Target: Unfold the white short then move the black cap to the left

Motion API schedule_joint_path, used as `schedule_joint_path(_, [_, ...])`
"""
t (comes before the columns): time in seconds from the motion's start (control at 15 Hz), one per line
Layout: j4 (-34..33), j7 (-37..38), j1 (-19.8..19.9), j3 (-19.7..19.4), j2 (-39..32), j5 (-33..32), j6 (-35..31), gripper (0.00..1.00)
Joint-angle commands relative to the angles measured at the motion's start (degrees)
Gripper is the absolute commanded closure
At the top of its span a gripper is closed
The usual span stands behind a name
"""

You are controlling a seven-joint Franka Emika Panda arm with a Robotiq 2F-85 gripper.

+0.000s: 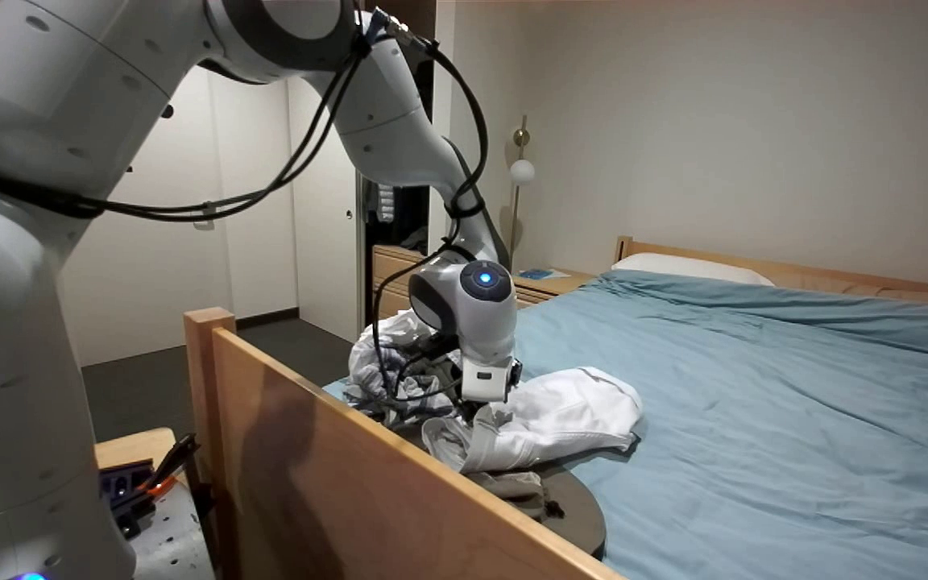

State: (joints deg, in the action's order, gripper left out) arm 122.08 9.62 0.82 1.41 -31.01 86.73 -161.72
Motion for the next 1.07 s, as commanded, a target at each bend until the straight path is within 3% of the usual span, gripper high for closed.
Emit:
schedule_joint_path(0.0, [-2.43, -2.52, -0.43, 1.25, -0.84, 10.1, -5.35, 0.59])
schedule_joint_path(0.2, [-2.15, -3.76, -0.9, 1.13, -0.18, 13.82, -6.05, 0.8])
schedule_joint_path(0.33, [-0.56, -3.75, -0.54, 0.97, 0.7, 12.42, -4.13, 0.92])
schedule_joint_path(0.6, [2.77, -7.85, 1.36, -0.01, 4.32, 12.45, -0.47, 1.0])
schedule_joint_path(0.67, [4.2, -9.63, 2.58, -0.65, 6.26, 13.27, 1.3, 0.96])
schedule_joint_path(1.0, [11.24, -14.91, 8.76, -5.93, 16.55, 14.98, 10.31, 0.95])
